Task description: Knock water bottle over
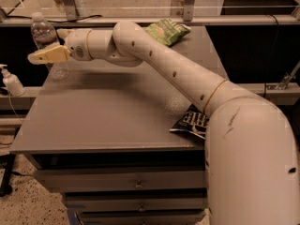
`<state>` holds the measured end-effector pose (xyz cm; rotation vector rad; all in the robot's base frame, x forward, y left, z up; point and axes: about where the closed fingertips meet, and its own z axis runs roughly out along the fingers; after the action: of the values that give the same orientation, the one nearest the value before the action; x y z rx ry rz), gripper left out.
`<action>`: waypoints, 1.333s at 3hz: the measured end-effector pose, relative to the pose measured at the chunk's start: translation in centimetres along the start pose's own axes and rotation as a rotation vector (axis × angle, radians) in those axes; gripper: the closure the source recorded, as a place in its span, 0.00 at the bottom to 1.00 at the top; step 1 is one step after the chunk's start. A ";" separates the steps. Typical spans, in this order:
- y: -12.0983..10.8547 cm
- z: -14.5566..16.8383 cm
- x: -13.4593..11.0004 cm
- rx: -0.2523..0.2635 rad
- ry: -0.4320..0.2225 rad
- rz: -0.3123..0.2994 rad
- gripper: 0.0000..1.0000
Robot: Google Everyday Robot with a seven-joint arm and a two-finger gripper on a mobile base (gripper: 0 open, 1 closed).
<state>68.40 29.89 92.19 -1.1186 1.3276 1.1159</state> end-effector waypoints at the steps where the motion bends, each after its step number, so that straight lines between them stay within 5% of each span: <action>1: 0.3 0.2 0.2 0.001 -0.008 0.016 0.40; 3: 0.2 -1.5 -0.2 0.022 0.009 0.017 0.87; 4: 0.0 -4.4 -0.8 0.045 0.053 0.004 1.00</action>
Offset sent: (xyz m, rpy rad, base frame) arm -0.0004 -0.0103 0.0005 0.0135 0.0241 -0.0292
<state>67.89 25.57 93.16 -1.1197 1.3904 1.0609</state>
